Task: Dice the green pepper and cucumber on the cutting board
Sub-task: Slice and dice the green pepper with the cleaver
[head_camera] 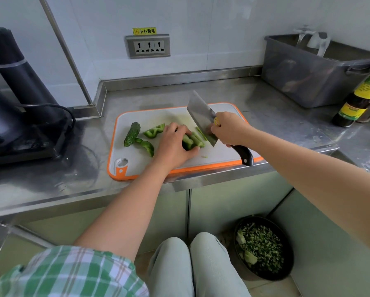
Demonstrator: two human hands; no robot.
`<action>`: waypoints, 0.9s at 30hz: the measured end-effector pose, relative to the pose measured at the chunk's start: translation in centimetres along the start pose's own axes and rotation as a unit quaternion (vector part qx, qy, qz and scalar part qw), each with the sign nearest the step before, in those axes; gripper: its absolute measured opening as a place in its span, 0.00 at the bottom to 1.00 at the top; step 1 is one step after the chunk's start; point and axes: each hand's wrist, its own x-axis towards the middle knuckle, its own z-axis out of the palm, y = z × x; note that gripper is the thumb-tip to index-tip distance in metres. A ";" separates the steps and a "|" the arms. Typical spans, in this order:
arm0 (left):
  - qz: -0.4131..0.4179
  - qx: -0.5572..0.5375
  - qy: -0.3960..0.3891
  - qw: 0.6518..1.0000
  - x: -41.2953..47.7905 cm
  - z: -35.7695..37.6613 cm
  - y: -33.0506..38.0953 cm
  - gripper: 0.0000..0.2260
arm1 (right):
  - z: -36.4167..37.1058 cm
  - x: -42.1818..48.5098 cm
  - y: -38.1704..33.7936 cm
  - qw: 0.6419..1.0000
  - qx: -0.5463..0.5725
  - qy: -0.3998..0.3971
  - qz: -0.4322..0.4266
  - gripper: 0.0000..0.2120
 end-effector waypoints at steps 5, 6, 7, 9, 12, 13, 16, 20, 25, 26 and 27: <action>-0.001 0.001 -0.004 1.000 0.0 -0.1 0.0 0.18 | -1.6 -0.6 -1.2 0.996 -0.063 -0.063 -0.012 0.06; -0.001 -0.001 -0.003 1.000 0.0 -0.1 0.0 0.18 | -1.5 -0.8 -1.3 0.995 -0.072 -0.072 -0.008 0.07; -0.001 -0.004 -0.003 1.000 0.0 -0.1 0.0 0.18 | -1.3 -1.0 -1.3 0.994 -0.080 -0.077 -0.009 0.07; 0.000 -0.004 -0.004 1.000 0.0 -0.1 0.1 0.18 | -0.9 -1.5 -1.3 0.993 -0.084 -0.085 -0.013 0.06; 0.001 0.000 -0.004 1.000 0.1 0.0 0.0 0.18 | -1.1 -1.9 -1.5 0.992 -0.086 -0.088 -0.025 0.09; 0.001 0.001 -0.005 1.000 0.1 0.0 0.0 0.18 | -1.1 -1.9 -1.5 0.992 -0.090 -0.089 -0.027 0.10; 0.003 0.001 -0.002 1.000 0.1 0.1 -0.1 0.18 | -1.0 -1.6 -1.4 0.991 -0.103 -0.086 -0.011 0.07; 0.006 0.000 -0.002 1.000 0.1 0.1 -0.2 0.17 | -0.8 -1.8 -1.5 0.991 -0.095 -0.094 0.003 0.10; 0.009 0.000 -0.003 1.000 0.1 0.1 -0.3 0.18 | -0.7 -2.1 -2.4 0.990 -0.107 -0.094 -0.001 0.04; 0.009 -0.001 -0.003 1.000 0.1 0.2 -0.3 0.18 | -0.5 -2.2 -2.6 0.989 -0.113 -0.094 -0.001 0.06; 0.008 -0.002 -0.003 1.000 0.1 0.2 -0.4 0.18 | -0.2 -2.3 -2.8 0.989 -0.117 -0.090 -0.002 0.08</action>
